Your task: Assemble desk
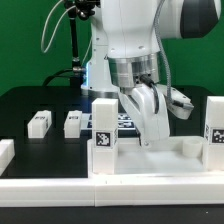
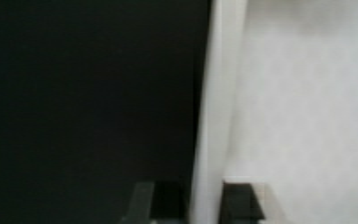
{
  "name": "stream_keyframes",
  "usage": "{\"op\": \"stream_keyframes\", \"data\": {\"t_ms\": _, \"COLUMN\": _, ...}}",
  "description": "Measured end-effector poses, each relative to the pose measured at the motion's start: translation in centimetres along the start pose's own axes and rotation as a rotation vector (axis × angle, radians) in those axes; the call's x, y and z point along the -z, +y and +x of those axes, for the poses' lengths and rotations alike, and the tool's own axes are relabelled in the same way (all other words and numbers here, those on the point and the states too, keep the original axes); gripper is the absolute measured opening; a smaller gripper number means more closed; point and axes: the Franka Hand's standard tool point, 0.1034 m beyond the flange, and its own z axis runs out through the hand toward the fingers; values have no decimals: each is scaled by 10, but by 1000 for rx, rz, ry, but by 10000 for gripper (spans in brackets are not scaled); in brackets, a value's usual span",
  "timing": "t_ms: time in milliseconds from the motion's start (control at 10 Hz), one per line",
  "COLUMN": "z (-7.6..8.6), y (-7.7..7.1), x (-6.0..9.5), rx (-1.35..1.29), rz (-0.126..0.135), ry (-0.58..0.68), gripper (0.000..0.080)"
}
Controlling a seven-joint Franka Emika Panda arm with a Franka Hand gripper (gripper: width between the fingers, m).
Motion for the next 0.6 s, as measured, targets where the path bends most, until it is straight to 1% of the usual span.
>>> {"op": "stream_keyframes", "data": {"t_ms": 400, "z": 1, "y": 1, "x": 1, "rx": 30, "rz": 1, "ry": 1, "gripper": 74}}
{"op": "stream_keyframes", "data": {"t_ms": 500, "z": 10, "y": 9, "x": 2, "rx": 123, "rz": 4, "ry": 9, "gripper": 74}}
{"op": "stream_keyframes", "data": {"t_ms": 600, "z": 24, "y": 20, "x": 4, "rx": 248, "rz": 2, "ry": 14, "gripper": 74}}
